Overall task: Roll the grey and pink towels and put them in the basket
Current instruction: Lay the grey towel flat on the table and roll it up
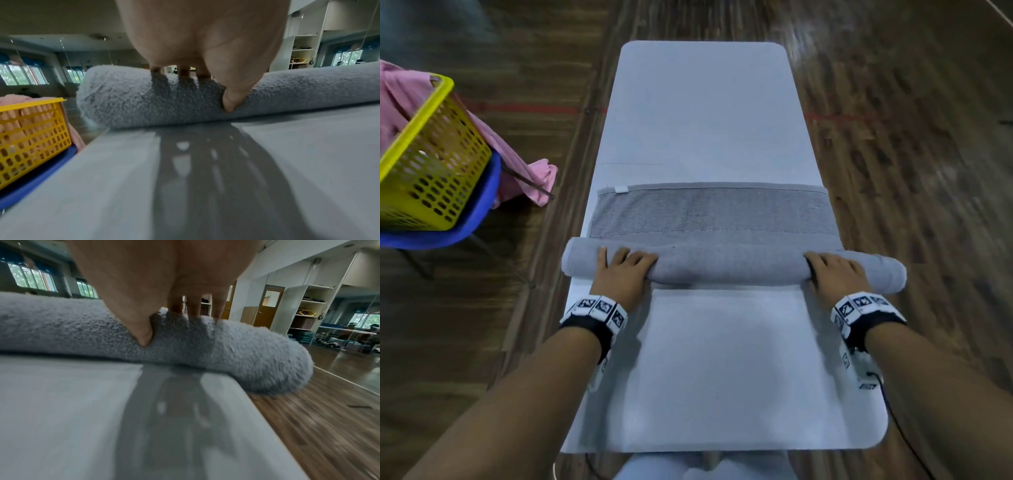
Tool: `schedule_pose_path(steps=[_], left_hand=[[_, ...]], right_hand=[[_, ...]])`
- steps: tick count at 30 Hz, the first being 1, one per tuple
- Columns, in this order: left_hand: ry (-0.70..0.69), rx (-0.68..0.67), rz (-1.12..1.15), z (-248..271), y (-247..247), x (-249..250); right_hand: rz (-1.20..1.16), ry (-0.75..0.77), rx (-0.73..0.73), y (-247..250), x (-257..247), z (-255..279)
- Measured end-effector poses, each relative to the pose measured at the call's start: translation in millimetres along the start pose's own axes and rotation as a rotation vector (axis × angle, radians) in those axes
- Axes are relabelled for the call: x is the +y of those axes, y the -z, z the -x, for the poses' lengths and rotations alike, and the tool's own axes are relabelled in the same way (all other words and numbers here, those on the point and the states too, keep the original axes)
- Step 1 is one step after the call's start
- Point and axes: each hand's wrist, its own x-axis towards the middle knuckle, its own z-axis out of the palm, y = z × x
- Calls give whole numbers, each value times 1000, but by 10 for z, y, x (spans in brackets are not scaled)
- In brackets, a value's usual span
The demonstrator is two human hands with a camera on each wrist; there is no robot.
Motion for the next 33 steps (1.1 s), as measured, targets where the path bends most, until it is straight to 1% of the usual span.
schedule_pose_path(steps=[3,5,6,7,8,10,11,12,13,15,17,21,23,24,25,26,27,28,29,30,32,33], left_hand=[[-9,-58,3,-244,227,-55],[4,-162,44,-354,372,-89],[22,-189,52,-383,416,-109],[39,-176,43,-388,430,-132],[45,-129,15,-363,423,-144],[15,52,-31,-236,335,-117],[-21,125,-33,-146,266,-80],[-56,158,-39,-51,185,-45],[-81,138,-47,38,102,-21],[-88,41,-30,181,-45,-6],[-76,-6,-30,201,-93,-47],[-61,-58,-18,-101,156,-141],[-54,-164,26,-302,356,-188],[-26,-193,38,-379,433,-204],[4,-165,24,-428,475,-220],[28,-84,-18,-450,491,-223],[44,37,-54,-434,478,-207],[44,130,-64,-385,449,-170],[29,177,-68,-305,377,-123],[2,168,-79,-215,282,-81],[-29,51,-94,-46,90,-30],[-24,21,-96,-6,17,-36]], right_hand=[[14,20,-168,243,35,-258],[-17,10,-246,374,43,-350],[-31,-6,-237,402,55,-365],[-27,-15,-178,409,61,-358],[-16,-16,-79,389,63,-328],[-33,2,109,251,50,-225],[-47,19,133,151,29,-151],[-48,40,104,46,0,-71],[-41,53,55,-55,-28,12],[-36,63,11,-193,-24,130],[-14,85,3,-189,35,125],[28,86,-69,94,87,-159],[19,40,-127,268,58,-317],[11,7,-123,327,51,-369],[-2,-13,-63,370,46,-394],[-25,-16,48,379,41,-396],[-50,-10,162,360,30,-371],[-75,7,241,305,11,-323],[-97,31,263,223,-16,-248],[-95,58,225,118,-41,-163],[-30,78,101,-98,-73,-1],[8,81,74,-173,-56,40]])
